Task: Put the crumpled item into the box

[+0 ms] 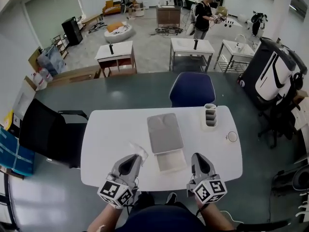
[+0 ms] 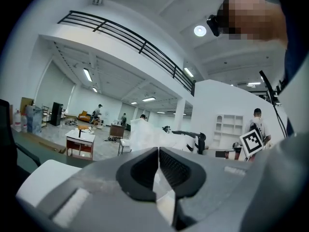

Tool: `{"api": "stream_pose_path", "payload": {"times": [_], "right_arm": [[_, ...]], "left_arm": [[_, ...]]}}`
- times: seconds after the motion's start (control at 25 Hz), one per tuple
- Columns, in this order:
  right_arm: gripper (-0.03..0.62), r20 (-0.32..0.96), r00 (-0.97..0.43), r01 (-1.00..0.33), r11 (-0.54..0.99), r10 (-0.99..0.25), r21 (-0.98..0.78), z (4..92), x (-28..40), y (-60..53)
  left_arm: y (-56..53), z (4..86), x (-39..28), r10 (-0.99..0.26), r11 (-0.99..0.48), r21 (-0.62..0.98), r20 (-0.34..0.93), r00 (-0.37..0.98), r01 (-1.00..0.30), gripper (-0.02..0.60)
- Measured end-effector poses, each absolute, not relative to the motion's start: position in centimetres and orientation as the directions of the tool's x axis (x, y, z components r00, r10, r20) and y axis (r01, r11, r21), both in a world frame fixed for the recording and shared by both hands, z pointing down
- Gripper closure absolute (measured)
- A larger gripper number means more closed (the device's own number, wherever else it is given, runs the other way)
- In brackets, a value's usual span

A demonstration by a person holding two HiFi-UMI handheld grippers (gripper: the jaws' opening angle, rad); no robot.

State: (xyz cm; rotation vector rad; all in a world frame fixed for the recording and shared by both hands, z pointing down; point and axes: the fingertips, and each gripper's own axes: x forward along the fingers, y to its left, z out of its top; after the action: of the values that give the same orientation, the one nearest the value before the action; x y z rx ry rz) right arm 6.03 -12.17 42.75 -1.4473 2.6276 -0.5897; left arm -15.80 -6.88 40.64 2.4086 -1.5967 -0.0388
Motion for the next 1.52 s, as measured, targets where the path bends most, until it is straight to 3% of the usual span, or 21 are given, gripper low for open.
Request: {"api": "stream_pose_path", "payload": {"times": [0.36,0.76,1.0,1.52], "right_arm": [[0.592,0.139,-0.386,-0.885,0.324,-0.912,-0.334,42.1,5.4,-13.4],[0.592,0.189,-0.243,-0.932,0.174,-0.952,-0.318,44.6,5.7,-12.0],[0.592,0.193,-0.239,-0.928,0.166,-0.952,-0.333,45.3,7.2,-12.5],[0.592,0.241,-0.210,-0.900,0.091,-0.948,-0.426,49.4,11.1,-12.1]], "left_arm": [[-12.0,41.0,-17.0,-0.816,-0.526,0.256,0.116,0.566,-0.811,0.571],[-13.9,46.4,-14.4,-0.643,-0.692,0.181,0.285,0.711,-0.699,0.571],[-13.9,50.9,-11.2,-0.564,-0.780,-0.007,0.442,0.697,-0.626,0.571],[-13.0,58.9,-4.0,-0.344,-0.924,-0.138,0.708,0.617,-0.357,0.571]]}}
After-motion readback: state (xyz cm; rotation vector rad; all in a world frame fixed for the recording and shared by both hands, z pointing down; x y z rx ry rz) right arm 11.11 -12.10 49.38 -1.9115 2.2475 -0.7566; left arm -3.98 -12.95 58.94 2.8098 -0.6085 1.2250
